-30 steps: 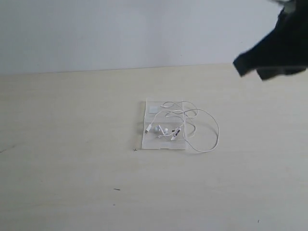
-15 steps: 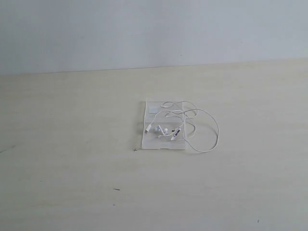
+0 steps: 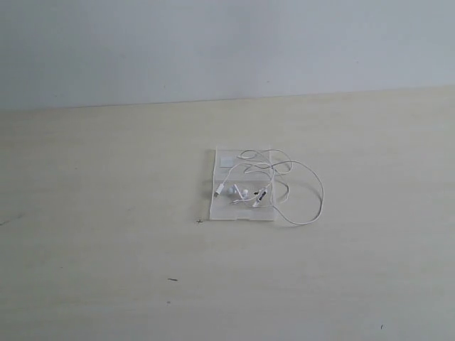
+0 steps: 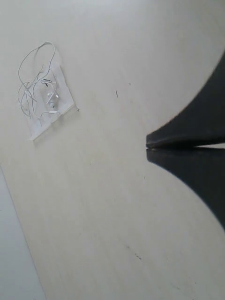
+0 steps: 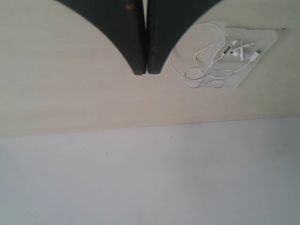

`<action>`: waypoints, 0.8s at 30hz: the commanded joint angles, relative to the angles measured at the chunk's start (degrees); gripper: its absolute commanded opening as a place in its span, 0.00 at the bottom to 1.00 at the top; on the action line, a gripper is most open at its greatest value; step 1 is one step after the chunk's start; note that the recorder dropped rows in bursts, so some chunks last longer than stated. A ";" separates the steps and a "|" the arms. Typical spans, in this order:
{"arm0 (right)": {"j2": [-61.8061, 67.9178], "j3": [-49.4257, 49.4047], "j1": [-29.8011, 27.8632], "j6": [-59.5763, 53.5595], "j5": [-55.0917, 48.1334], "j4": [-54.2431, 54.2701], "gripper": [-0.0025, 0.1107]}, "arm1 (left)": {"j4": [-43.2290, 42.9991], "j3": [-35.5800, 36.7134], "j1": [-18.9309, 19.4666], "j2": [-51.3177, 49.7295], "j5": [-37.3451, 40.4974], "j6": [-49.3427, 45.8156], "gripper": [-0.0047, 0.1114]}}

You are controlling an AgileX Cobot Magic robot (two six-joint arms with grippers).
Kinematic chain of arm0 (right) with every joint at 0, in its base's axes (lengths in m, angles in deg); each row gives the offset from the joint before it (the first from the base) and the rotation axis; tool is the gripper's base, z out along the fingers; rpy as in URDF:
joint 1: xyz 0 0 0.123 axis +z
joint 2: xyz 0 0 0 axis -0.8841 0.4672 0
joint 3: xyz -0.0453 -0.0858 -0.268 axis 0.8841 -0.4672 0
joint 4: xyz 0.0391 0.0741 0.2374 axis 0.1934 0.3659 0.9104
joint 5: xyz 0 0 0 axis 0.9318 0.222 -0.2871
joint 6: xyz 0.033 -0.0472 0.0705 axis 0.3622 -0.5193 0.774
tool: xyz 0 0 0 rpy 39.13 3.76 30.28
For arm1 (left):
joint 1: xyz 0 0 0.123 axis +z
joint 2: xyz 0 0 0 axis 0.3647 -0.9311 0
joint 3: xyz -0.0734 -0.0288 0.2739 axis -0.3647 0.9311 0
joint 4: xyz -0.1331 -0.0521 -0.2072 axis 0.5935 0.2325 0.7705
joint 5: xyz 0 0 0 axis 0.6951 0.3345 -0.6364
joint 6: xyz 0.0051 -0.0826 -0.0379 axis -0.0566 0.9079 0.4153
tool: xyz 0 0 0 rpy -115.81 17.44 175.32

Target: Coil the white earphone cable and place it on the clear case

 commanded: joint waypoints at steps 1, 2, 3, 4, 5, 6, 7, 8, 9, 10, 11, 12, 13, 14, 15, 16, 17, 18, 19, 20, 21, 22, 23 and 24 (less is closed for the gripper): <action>-0.43 -6.91 -0.37 1.65 11.17 -0.07 0.02 | -0.08 0.00 0.18 0.38 -0.37 0.21 0.04; -0.43 -8.25 -0.37 1.54 12.31 -0.07 0.02 | -0.08 0.00 0.18 0.38 -0.37 0.21 0.04; -0.43 -9.40 -0.37 1.54 13.35 -0.07 0.02 | -0.08 0.00 0.18 0.38 -0.37 0.21 0.04; -0.43 -10.39 -0.37 1.42 14.24 0.10 0.02 | -0.08 0.00 0.18 0.38 -0.37 0.21 0.04; -0.43 -10.46 -0.37 1.42 14.89 0.10 0.02 | -0.08 0.00 0.18 0.38 -0.37 0.21 0.04; -0.43 -10.46 -0.37 0.96 15.43 0.10 0.02 | -0.08 0.00 0.18 0.38 -0.37 0.21 0.04; -0.43 -10.46 -0.37 -0.91 14.90 1.38 0.02 | -0.08 0.00 0.18 0.38 -0.37 0.21 0.04; -0.43 -10.46 -0.37 -4.21 13.69 3.60 0.02 | -0.08 0.00 0.18 0.38 -0.37 0.21 0.04; -0.53 -10.46 -0.37 -9.06 13.36 6.49 0.02 | -0.08 0.00 0.18 0.38 -0.37 0.21 0.04; -0.83 -10.46 -0.37 -14.58 13.36 9.83 0.02 | -0.08 0.00 0.18 0.38 -0.37 0.21 0.04; -1.30 -10.46 -0.37 -18.83 13.36 12.64 0.02 | -0.08 0.00 0.18 0.38 -0.37 0.21 0.04; -2.01 -10.46 -0.37 -23.21 13.36 15.84 0.02 | -0.08 0.00 0.18 0.38 -0.37 0.21 0.04; -2.70 -10.46 -0.37 -26.08 13.36 18.41 0.02 | -0.08 0.00 0.18 0.38 -0.37 0.21 0.04; -3.81 -10.46 -0.37 -27.72 13.23 20.06 0.02 | -0.08 0.00 0.18 0.38 -0.37 0.21 0.04; -3.81 -10.46 -0.37 -27.72 12.67 20.06 0.02 | -0.08 0.00 0.18 0.38 -0.37 0.21 0.04; -3.81 -10.46 -0.53 -27.56 10.98 20.06 0.02 | -0.08 0.00 0.18 0.38 -0.37 0.21 0.04; -3.81 -10.46 -0.91 -26.79 9.91 20.06 0.02 | -0.08 0.00 0.18 0.38 -0.37 0.21 0.04; -3.81 -10.46 -1.34 -24.89 8.12 20.20 0.02 | -0.08 0.00 0.18 0.38 -0.37 0.21 0.04; -3.81 -10.46 -1.50 -24.54 7.19 20.20 0.02 | -0.08 0.00 0.18 0.38 -0.37 0.21 0.04; -3.81 -10.46 -1.78 -22.87 6.74 20.42 0.02 | -0.08 0.00 0.18 0.38 -0.37 0.21 0.04; -3.81 -10.46 -1.98 -21.88 6.74 20.55 0.02 | -0.08 0.00 0.18 0.38 -0.37 0.21 0.04; -3.81 -10.46 -2.38 -19.98 6.21 20.55 0.02 | -0.08 0.00 0.18 0.38 -0.37 0.21 0.04; -3.81 -10.46 -2.38 -19.55 6.05 20.55 0.02 | -0.08 0.00 0.18 0.38 -0.37 0.21 0.04; -3.81 -10.46 -2.38 -19.55 6.05 20.55 0.02 | -0.08 0.00 0.18 0.38 -0.37 0.21 0.04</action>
